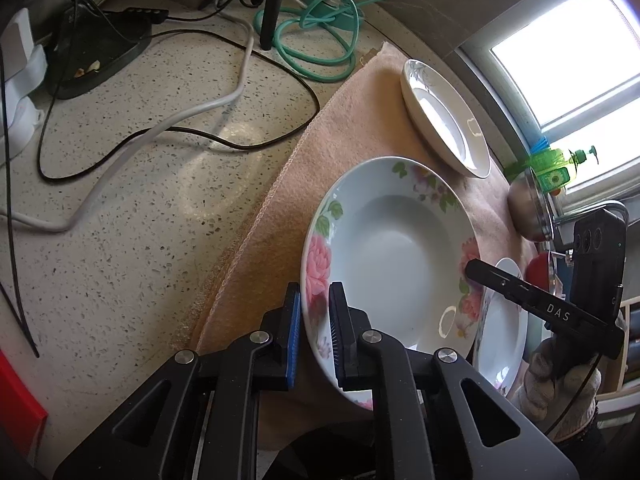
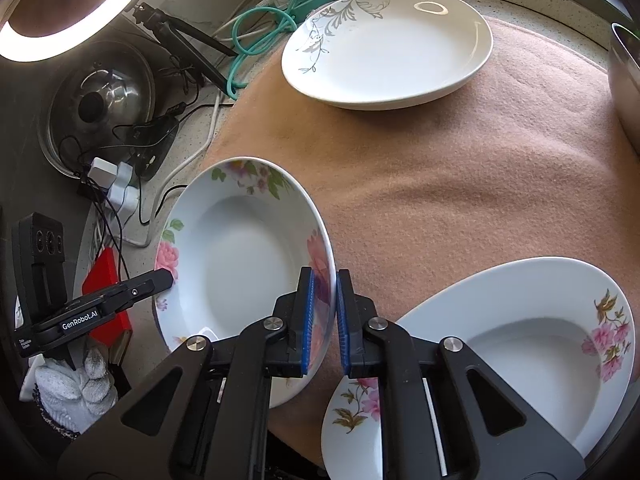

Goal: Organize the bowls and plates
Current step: 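Close both grippers on the rim of the pink-rose plate, then lift the pink-rose plate and lower it onto the pink-blossom plate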

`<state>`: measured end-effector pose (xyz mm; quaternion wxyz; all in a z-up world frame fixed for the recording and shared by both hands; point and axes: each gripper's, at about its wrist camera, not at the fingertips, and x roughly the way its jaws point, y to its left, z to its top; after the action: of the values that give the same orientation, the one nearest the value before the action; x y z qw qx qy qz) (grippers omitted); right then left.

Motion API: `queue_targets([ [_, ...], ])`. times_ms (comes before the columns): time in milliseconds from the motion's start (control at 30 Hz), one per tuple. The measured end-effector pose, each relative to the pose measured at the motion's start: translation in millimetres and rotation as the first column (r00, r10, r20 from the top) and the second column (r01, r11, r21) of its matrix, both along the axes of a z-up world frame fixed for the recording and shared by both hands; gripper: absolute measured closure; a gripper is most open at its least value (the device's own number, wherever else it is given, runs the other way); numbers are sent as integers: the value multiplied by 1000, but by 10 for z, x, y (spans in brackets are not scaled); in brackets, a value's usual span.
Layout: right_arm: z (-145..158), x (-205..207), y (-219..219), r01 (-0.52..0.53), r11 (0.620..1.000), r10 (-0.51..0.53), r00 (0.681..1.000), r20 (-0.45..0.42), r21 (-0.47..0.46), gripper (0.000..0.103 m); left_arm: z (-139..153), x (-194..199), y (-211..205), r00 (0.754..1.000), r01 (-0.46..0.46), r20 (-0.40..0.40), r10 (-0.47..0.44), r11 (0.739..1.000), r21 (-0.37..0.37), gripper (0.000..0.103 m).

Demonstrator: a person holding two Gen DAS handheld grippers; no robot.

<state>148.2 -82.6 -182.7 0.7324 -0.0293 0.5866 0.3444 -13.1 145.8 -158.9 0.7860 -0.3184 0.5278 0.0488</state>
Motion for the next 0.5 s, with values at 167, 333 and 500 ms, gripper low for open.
queue_targets([
  [167,11,-9,4,-1,1000,1,1000,7,-6,92,19,3,-15,1000,14,-3,-14,1000,18,91],
  [333,33,-35,2,6,1000,-6,1000,6,5,92,33,-5,21,1000,-7,1,7,1000,12,91],
  [500,128,-61,-27,17,1000,-18,1000,13,21,92,116,-13,16,1000,0,13,0,1000,26,91],
])
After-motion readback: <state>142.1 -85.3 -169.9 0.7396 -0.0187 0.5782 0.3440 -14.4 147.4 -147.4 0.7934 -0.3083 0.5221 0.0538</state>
